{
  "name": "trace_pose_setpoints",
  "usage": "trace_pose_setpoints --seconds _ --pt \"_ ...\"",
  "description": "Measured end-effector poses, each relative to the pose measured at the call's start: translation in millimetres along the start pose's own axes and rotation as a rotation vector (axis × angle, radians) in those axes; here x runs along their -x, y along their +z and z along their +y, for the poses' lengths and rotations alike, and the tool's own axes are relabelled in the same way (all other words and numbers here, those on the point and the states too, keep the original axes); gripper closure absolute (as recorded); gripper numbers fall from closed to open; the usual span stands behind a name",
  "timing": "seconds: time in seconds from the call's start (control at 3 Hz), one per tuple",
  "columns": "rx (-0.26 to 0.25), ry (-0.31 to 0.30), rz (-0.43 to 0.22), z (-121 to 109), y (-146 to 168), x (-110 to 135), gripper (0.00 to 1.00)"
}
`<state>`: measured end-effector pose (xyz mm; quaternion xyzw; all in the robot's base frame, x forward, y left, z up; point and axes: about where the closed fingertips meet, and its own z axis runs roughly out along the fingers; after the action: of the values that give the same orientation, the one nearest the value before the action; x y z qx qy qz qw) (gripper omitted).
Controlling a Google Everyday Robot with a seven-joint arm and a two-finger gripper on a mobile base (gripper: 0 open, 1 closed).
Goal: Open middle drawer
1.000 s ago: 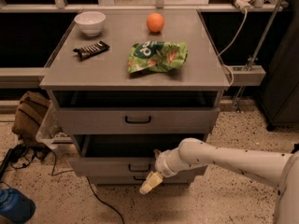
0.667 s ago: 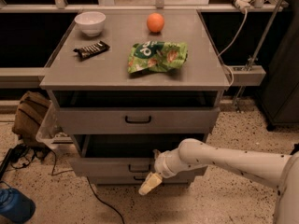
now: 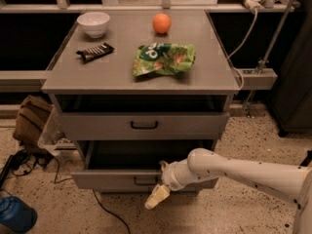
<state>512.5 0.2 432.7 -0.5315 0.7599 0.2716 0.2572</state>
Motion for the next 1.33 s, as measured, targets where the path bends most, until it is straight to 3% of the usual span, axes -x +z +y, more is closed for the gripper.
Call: trace_pose_setpoints --seconds 0.33,1.0,1.33 --pt "0.026 0.012 -0.018 17 -1 0 0.00" --pt "0.042 -0.010 0.009 41 -4 -2 0.00" --pt "0.057 -0.027 0.082 101 -31 -12 0.00"
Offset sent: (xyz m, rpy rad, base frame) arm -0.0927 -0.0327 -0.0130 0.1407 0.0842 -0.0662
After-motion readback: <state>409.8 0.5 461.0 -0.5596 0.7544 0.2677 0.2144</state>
